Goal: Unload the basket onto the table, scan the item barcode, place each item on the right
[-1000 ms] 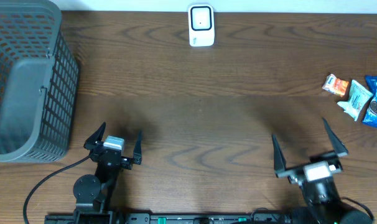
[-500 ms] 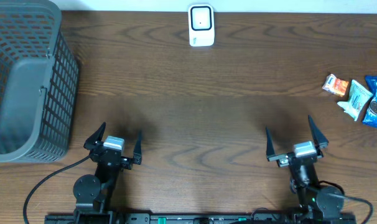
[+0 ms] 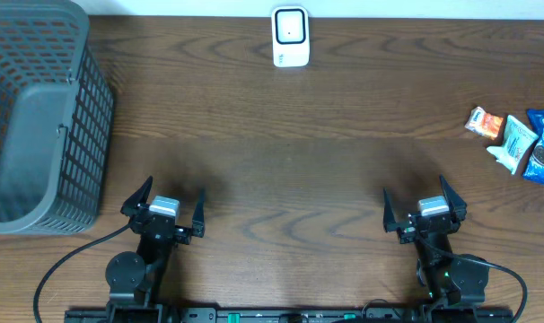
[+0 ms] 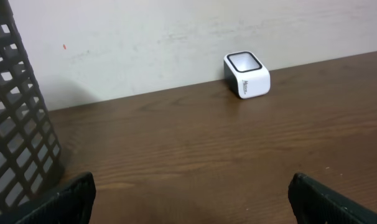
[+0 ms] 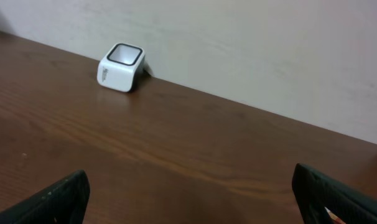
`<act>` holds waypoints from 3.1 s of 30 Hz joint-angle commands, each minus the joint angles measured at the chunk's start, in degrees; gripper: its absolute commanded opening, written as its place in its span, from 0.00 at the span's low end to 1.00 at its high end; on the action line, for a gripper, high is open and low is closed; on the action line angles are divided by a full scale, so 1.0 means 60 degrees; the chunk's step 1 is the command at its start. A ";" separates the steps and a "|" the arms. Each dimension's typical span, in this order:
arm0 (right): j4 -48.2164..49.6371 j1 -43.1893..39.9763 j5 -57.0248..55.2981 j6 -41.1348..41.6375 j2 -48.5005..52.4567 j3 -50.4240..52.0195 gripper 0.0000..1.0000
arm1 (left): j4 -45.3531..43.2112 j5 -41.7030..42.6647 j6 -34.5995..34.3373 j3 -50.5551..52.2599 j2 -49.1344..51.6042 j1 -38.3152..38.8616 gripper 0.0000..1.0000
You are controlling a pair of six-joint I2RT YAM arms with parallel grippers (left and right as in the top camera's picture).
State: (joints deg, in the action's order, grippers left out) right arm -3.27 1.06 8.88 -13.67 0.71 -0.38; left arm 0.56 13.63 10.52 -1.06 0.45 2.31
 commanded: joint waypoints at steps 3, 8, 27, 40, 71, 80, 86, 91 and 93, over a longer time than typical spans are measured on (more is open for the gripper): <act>-0.0058 -0.0044 -0.0146 -0.0011 -0.0062 0.0011 0.99 | 0.0339 0.0222 -0.0044 0.0138 -0.0036 0.0004 0.98; -0.0058 -0.0044 -0.0146 -0.0015 -0.0062 0.0011 0.99 | 0.0339 0.0222 -0.0044 0.0138 -0.0036 0.0004 0.98; -0.0058 -0.0044 -0.0146 -0.0015 -0.0062 0.0011 0.99 | 0.0364 0.0084 -0.0408 0.0138 -0.0047 0.0051 0.98; -0.0058 -0.0044 -0.0142 -0.0015 -0.0062 0.0011 0.99 | 0.0590 -0.2215 -0.2375 0.0138 -0.0058 0.0047 0.98; -0.0058 -0.0044 -0.0146 -0.0011 -0.0055 0.0011 0.99 | 0.0586 -0.2208 -0.2375 0.0138 -0.0029 0.0047 0.98; -0.0058 -0.0044 -0.0146 -0.0011 -0.0055 0.0011 0.99 | 0.0586 -0.2208 -0.2375 0.0138 -0.0029 0.0047 0.98; -0.0058 -0.0044 -0.0146 -0.0011 -0.0055 0.0011 0.99 | 0.0586 -0.2208 -0.2375 0.0138 -0.0029 0.0047 0.98; -0.0058 -0.0044 -0.0146 -0.0015 -0.0055 0.0011 0.99 | 0.0586 -0.2208 -0.2375 0.0138 -0.0029 0.0047 0.98; -0.0058 -0.0044 -0.0146 -0.0015 -0.0055 0.0011 0.99 | 0.0586 -0.2208 -0.2375 0.0138 -0.0029 0.0047 0.98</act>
State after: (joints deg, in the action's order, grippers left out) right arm -3.33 1.06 8.49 -13.67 0.71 -0.38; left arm 1.98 2.39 -3.20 -1.23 0.45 2.37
